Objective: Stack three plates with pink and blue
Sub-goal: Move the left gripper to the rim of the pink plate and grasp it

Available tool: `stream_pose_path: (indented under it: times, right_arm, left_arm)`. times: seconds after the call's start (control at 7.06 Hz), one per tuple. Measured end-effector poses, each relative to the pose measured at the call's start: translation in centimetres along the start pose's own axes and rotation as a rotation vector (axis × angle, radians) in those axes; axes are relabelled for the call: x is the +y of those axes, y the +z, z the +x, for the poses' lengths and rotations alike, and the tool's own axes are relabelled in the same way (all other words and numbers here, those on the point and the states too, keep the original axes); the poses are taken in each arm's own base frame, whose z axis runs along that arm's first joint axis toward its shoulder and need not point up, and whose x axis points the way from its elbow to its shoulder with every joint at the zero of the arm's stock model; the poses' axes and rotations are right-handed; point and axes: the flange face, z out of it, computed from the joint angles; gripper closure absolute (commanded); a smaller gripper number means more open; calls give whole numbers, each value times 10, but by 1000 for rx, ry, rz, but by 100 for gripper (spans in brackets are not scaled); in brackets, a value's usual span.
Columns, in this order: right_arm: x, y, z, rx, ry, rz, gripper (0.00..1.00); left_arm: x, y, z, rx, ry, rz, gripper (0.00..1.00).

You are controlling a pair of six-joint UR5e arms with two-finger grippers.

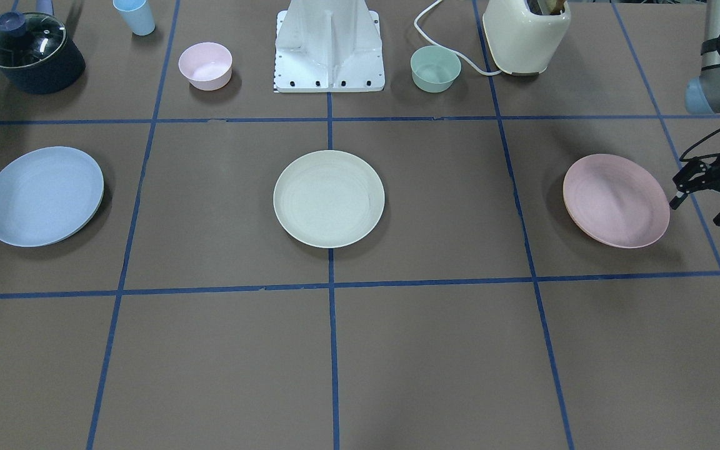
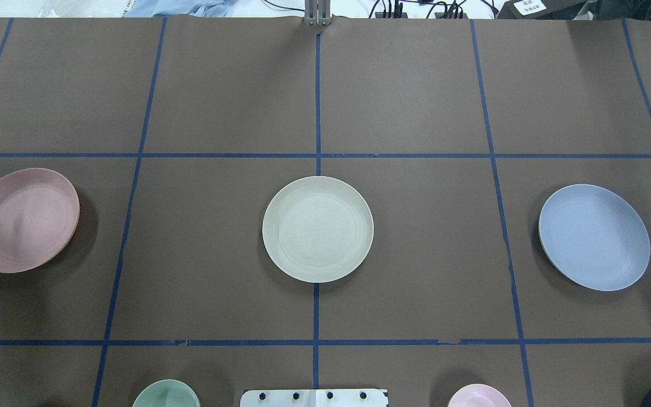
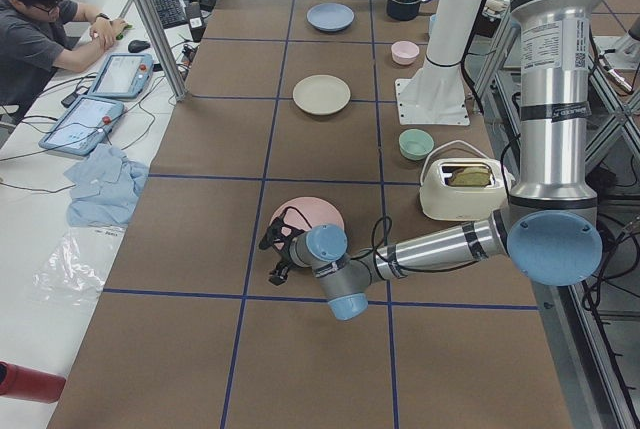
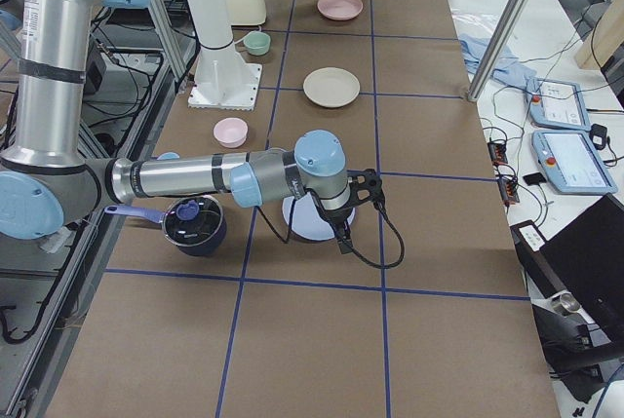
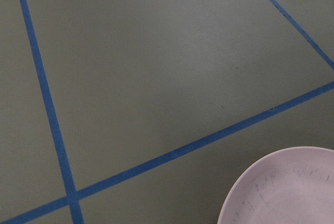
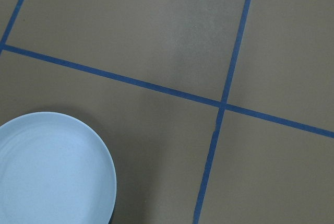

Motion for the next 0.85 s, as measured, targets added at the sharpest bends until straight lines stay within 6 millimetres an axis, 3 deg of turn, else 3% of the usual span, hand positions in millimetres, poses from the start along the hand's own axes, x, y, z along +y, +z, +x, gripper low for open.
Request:
stream_pose_path:
  times: [0.14, 0.43, 0.57, 0.85]
  right_arm:
    - [0, 0, 0, 0, 1, -1, 0]
    - [0, 0, 1, 0, 3, -1, 0]
    - [0, 0, 1, 0, 3, -1, 0]
    - [1, 0, 1, 0, 4, -1, 0]
  left_arm:
    - [7, 6, 4, 5, -1, -10, 22]
    - [16, 18, 18, 34, -27, -27, 87]
    - [19, 21, 22, 43, -32, -34, 100]
    - [23, 21, 25, 50, -33, -40, 100]
